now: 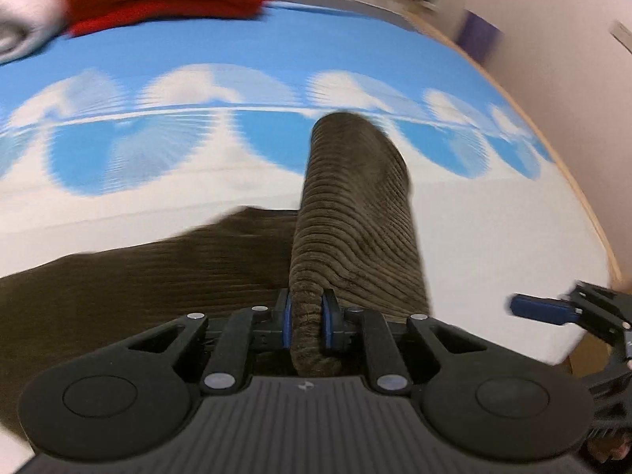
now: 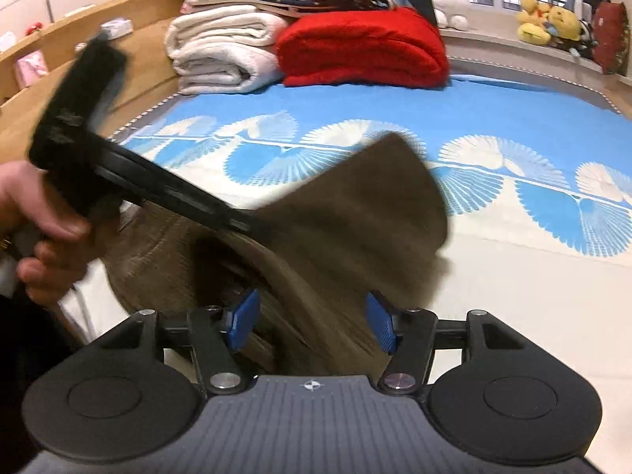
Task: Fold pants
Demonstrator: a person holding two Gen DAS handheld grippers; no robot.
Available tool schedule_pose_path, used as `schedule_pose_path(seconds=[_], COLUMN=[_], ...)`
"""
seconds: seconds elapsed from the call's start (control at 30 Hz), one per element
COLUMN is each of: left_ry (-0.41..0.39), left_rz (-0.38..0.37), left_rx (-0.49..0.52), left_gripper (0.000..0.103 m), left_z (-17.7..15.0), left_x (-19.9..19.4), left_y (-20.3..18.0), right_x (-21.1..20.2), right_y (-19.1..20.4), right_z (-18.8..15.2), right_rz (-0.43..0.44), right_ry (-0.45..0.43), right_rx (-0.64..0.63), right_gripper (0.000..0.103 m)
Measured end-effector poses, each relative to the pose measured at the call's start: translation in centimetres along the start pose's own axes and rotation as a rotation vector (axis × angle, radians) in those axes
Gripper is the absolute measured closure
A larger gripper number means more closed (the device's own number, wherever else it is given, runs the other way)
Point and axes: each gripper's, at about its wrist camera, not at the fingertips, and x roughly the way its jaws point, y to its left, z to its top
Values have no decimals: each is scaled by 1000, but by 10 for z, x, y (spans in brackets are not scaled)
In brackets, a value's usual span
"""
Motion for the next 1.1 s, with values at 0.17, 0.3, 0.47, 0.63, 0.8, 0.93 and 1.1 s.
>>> schedule_pose_path(seconds=[0.17, 0.3, 0.47, 0.63, 0.8, 0.93, 1.1], left_ry=[-46, -92, -83, -124, -114, -168, -188], left_rz=[119, 219, 274, 256, 187, 131, 120], left_rx=[-103, -201, -327, -336, -381, -428, -439], left_gripper=[88, 89, 89, 97, 101, 67, 41], left_z=[-15, -32, -60, -72, -84, -88, -76], left_x=[-42, -74, -97, -114, -117, -109, -82], left_y=[78, 145, 220, 244, 257, 267, 267], right_x=[15, 44, 80, 114, 154, 183, 199], right_y=[10, 20, 34, 51, 57, 50, 49], right_z=[5, 14, 21, 26, 24, 15, 19], right_rz=[-19, -24, 20, 68, 94, 55, 88], right_ry=[4, 40, 91, 143, 217, 280, 297], right_rx=[32, 83, 167, 216, 305, 389, 419], right_gripper=[41, 40, 39, 34, 29, 29, 27])
